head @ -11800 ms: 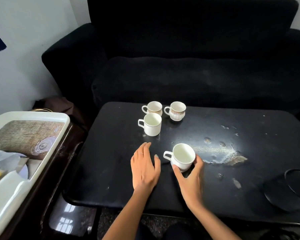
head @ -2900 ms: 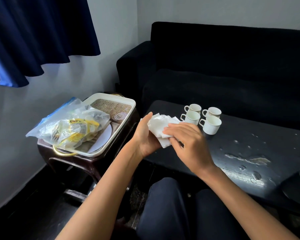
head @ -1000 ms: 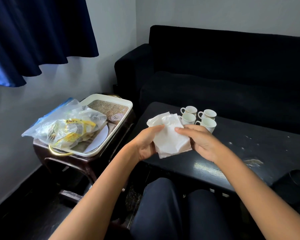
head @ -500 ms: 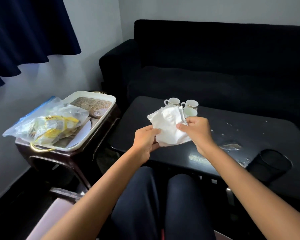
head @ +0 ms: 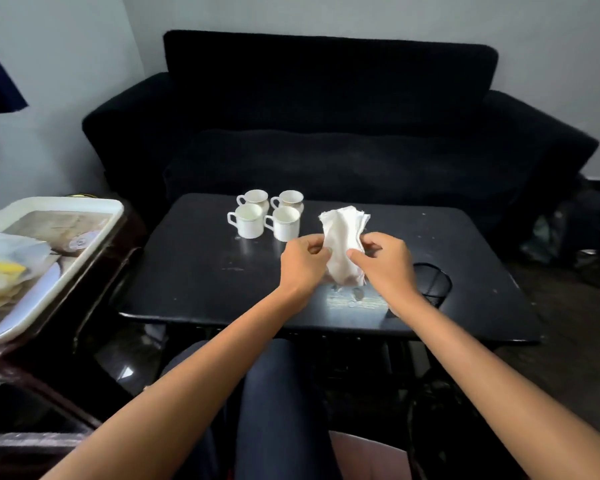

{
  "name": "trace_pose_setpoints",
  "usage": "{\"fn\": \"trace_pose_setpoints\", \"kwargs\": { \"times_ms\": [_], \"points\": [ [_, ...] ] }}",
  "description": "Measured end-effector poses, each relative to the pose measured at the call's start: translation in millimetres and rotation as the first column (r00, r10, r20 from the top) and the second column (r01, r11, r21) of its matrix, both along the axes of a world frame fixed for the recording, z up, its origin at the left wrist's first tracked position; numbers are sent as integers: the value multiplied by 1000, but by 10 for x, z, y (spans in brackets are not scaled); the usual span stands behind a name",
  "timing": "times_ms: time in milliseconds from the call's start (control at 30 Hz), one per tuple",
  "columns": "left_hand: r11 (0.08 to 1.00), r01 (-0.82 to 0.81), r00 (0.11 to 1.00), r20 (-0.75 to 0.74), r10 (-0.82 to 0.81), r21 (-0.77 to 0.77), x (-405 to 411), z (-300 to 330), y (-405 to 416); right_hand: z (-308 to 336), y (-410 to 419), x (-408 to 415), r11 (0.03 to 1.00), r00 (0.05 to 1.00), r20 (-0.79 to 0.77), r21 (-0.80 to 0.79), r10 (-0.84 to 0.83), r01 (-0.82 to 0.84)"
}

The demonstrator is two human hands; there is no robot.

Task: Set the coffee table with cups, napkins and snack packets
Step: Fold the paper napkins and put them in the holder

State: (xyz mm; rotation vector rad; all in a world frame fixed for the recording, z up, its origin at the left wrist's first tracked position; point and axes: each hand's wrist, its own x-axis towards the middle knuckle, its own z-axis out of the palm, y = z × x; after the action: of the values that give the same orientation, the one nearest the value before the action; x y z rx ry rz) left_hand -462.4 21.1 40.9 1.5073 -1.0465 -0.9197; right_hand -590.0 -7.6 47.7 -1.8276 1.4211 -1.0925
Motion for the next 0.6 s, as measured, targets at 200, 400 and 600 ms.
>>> {"fn": "trace_pose_setpoints", "kwargs": {
  "times_ms": [200,400,600],
  "points": [
    [988,146,989,16,-145,-42,-551,-76,-389,-94,-92,-472,984,976,158,119,-153,135],
    [957,288,958,23,-287,-21,-976,-92,-735,-166,-324,-866,948,928,235,206,-289,243],
    [915,403,912,65,-404,39,-1326,-155,-1000,-346,-474,-1175,918,888,291,287,-356,274]
  ]
}}
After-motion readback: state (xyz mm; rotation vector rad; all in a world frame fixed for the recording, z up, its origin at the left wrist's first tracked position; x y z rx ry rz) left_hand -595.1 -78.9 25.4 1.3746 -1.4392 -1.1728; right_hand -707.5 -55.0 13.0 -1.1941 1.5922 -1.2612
